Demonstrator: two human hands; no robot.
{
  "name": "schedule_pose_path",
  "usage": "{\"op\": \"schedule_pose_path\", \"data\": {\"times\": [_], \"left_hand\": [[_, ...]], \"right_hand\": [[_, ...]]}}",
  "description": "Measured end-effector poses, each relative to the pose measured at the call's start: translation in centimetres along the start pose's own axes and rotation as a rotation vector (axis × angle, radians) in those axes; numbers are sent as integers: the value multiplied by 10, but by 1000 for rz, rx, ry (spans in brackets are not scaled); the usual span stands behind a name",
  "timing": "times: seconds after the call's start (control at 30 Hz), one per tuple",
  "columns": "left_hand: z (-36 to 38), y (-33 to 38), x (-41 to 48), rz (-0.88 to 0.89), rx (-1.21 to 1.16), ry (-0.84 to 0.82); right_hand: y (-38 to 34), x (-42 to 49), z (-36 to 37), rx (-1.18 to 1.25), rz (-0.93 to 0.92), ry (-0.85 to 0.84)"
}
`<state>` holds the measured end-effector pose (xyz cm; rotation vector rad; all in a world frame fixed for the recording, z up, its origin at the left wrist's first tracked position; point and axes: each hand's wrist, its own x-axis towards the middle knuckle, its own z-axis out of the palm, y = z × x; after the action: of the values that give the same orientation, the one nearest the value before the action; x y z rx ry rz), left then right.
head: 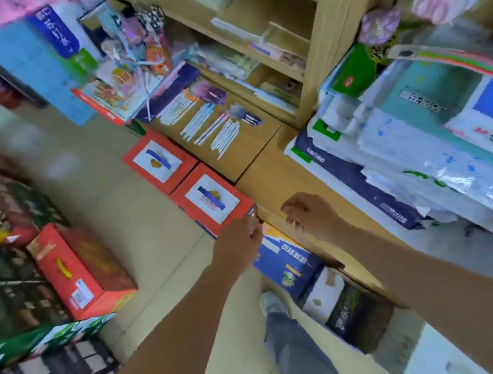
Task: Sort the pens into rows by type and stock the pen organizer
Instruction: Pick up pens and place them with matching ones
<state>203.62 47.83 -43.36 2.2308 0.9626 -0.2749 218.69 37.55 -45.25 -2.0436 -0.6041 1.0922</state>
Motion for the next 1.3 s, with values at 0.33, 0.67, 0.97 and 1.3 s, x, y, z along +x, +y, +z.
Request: {"op": "schedule_pose_path", "data": {"times": [0.33,0.67,0.97,1.3], "left_hand": [[-70,-90,177,-24,44,-116],[-117,-167,346,148,171,-240],[-104,-181,447,193,211,-290],[-48,-186,512,203,270,-185]], "right_hand": [[-50,165,48,-20,144,3],[-65,301,109,131,432,289],[-51,383,140,146,588,424],[-20,476,149,-56,625,538]]}}
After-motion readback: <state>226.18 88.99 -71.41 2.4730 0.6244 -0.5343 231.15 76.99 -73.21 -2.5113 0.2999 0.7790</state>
